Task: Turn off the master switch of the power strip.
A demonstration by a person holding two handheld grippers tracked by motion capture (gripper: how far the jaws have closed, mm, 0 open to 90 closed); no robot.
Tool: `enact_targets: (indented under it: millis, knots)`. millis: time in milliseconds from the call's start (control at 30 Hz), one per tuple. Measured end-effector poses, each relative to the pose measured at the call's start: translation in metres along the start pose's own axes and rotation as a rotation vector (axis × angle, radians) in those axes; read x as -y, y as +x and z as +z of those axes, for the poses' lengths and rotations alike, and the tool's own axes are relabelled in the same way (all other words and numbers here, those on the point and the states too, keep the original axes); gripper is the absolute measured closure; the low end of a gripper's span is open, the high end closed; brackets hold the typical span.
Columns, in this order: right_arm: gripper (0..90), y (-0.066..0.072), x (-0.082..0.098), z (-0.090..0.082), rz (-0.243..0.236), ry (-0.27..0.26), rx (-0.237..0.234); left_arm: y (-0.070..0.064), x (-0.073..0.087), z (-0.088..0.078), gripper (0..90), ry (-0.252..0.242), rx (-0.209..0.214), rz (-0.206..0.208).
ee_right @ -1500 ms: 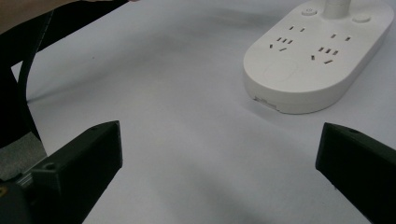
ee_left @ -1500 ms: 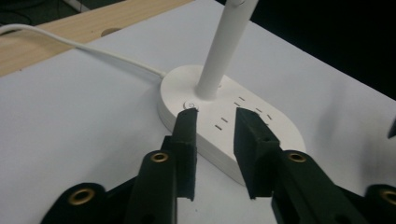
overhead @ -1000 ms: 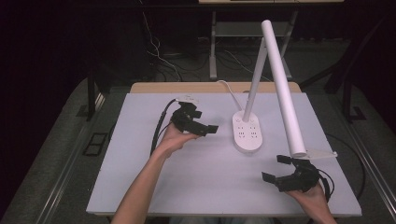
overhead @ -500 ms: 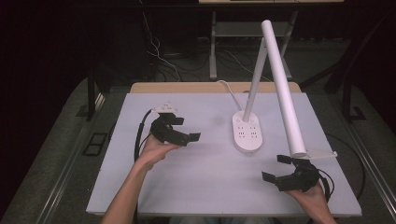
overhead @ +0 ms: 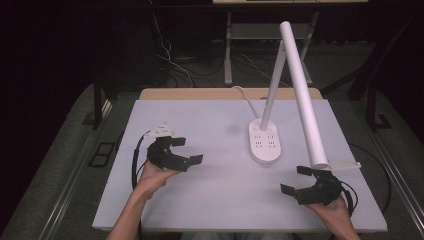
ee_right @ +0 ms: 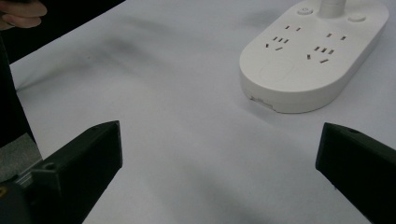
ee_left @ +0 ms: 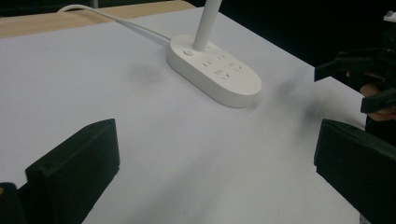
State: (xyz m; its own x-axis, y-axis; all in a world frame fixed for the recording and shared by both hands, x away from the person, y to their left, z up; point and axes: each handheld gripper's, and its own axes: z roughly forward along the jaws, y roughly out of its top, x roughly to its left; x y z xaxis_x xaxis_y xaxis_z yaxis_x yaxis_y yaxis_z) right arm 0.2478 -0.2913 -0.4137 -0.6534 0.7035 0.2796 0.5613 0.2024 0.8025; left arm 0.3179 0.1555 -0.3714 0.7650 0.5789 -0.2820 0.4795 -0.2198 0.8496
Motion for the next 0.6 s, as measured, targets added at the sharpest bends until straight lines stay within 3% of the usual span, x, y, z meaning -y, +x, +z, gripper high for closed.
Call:
enact_targets:
  millis: [267, 600]
  knots:
    - [0.0, 0.001, 0.001, 0.001, -0.006, 0.004, -0.001, -0.004, 0.021, -0.013, 0.0, -0.033, -0.009, -0.018]
    - [0.0, 0.002, 0.001, 0.001, -0.003, 0.003, -0.002, -0.009, 0.055, -0.023, 0.0, -0.034, -0.039, -0.044]
